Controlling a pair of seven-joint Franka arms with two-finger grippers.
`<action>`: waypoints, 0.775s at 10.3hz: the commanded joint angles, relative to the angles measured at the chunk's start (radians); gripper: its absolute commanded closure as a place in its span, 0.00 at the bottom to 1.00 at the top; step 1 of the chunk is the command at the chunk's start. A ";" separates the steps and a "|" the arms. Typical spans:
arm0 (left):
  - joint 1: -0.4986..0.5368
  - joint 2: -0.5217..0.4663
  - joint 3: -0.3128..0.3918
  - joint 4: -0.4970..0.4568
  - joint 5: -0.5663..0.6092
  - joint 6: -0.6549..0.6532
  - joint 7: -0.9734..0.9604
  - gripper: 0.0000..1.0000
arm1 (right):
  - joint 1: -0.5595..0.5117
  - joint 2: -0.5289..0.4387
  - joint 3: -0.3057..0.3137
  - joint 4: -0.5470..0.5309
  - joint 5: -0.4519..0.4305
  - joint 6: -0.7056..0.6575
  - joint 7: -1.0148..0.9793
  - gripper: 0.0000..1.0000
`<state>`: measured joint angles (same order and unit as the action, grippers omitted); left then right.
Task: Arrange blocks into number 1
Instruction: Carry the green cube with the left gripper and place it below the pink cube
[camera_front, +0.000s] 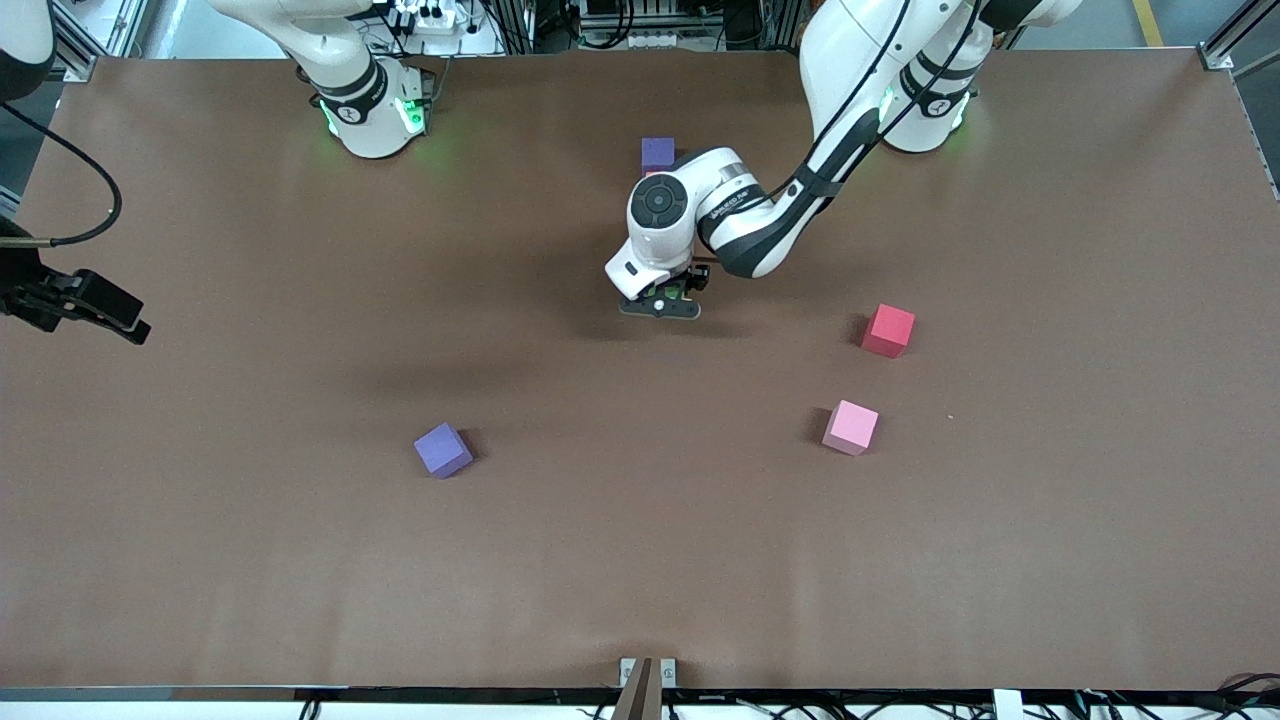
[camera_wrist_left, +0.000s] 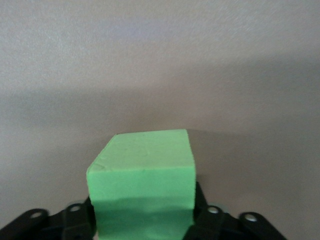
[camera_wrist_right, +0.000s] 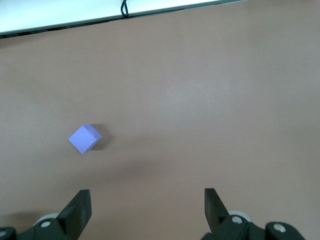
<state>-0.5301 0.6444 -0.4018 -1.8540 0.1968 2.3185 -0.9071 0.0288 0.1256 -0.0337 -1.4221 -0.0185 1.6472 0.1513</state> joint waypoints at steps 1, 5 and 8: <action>0.016 -0.023 -0.008 0.013 0.036 -0.001 -0.032 0.00 | -0.013 0.011 0.008 0.026 0.017 -0.020 -0.019 0.00; 0.058 -0.084 0.001 0.131 0.018 -0.002 -0.079 0.00 | -0.015 0.011 0.005 0.026 0.018 -0.020 -0.035 0.00; 0.160 -0.191 0.015 0.144 0.023 -0.062 -0.131 0.00 | -0.015 0.011 0.005 0.026 0.017 -0.020 -0.035 0.00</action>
<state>-0.4176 0.5214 -0.3902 -1.6951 0.1995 2.3028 -1.0056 0.0285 0.1261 -0.0354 -1.4221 -0.0183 1.6449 0.1350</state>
